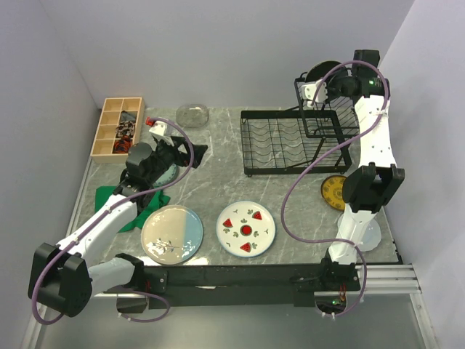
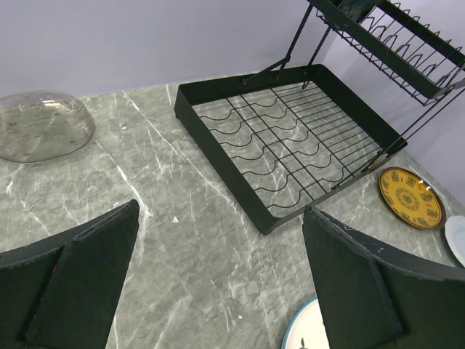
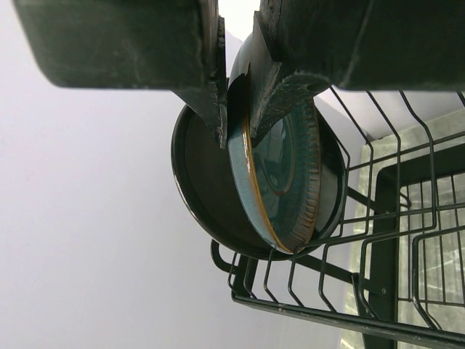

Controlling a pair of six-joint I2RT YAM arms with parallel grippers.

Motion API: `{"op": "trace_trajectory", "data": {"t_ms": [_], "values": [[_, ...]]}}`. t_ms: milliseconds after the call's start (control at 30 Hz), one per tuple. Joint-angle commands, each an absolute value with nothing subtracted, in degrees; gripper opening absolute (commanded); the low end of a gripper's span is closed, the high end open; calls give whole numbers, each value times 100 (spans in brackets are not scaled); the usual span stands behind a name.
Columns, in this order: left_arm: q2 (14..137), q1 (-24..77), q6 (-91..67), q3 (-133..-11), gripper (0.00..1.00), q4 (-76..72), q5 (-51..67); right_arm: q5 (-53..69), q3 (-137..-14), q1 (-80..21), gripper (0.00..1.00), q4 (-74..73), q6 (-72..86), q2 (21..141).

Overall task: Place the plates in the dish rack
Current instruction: Insert the plate into the dish rack

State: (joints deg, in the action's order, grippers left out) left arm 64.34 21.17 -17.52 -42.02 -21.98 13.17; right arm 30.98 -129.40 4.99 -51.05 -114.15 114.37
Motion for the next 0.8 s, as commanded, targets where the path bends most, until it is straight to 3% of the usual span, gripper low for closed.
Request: {"op": "trace_trajectory", "data": {"t_ms": [0,767], "values": [[6328,2101,-1819,-4184,99,-2487,1283,3358,-13140,299,0,-5599,-11259,11373],[6354,2101,-1828,-4157,99,-2461,1292,3138,-13122,352,0,-5818,-11074,11601]]}}
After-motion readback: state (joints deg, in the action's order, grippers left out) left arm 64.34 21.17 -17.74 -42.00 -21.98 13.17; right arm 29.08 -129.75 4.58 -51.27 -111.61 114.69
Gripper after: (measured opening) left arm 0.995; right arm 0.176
